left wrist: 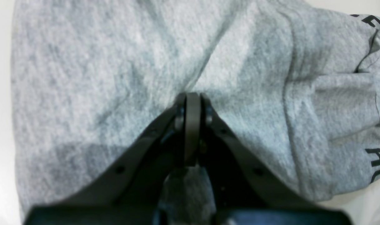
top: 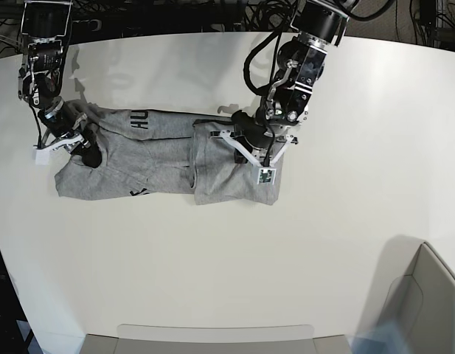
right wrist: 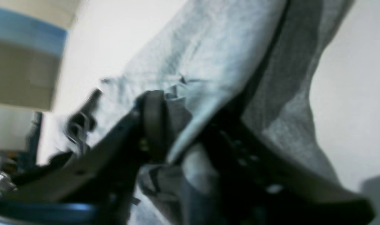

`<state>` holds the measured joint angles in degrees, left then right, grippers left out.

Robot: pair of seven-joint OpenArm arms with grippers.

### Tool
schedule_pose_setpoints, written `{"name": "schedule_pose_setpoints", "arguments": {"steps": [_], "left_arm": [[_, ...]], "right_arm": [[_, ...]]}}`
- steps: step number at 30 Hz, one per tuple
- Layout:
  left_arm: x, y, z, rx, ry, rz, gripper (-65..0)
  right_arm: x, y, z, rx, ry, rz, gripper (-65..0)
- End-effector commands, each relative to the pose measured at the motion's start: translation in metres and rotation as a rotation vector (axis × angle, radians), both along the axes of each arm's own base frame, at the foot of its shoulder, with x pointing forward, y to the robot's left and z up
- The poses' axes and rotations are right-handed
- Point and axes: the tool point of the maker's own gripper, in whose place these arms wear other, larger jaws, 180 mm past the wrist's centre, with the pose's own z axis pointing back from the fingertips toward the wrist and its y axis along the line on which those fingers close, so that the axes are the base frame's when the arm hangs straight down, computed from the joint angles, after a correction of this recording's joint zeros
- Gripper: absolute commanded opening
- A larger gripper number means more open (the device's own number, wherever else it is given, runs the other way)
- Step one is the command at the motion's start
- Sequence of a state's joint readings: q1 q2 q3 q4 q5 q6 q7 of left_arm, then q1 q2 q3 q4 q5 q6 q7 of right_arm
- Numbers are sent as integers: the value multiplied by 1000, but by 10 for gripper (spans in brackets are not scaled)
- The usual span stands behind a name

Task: Fold the T-shirt properly
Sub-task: 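Grasp the strip end with the right gripper and drag it inward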

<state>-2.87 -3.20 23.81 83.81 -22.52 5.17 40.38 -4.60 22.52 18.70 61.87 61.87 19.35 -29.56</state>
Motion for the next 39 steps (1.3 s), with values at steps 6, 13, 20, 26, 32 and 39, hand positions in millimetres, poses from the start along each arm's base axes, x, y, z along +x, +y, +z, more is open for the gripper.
{"name": "schedule_pose_setpoints", "arguments": {"steps": [6,13,20,26,32,39], "left_arm": [[6,0,9,-10,-22,7,-650],[7,-5,32,-43,-78,2,-650],[4,-9,71,-91,-171,2,-650],[3,19,80,-99,-191,86,-650],[-4,44,73,-56,-182,113,-650],[-14,55,62,-24,-156,111,-650]], "right_arm": [[4,-1,8,-169,-11,74,-650],[12,-36,16,-296,44,-54,-650],[19,-61,42,-313,-2,-173,-650],[14,-66,53,-339,-3,-207,-650],[20,-52,74,-472,-54,-200,-650],[29,-20,94,-511,-85,-148,-650]]}}
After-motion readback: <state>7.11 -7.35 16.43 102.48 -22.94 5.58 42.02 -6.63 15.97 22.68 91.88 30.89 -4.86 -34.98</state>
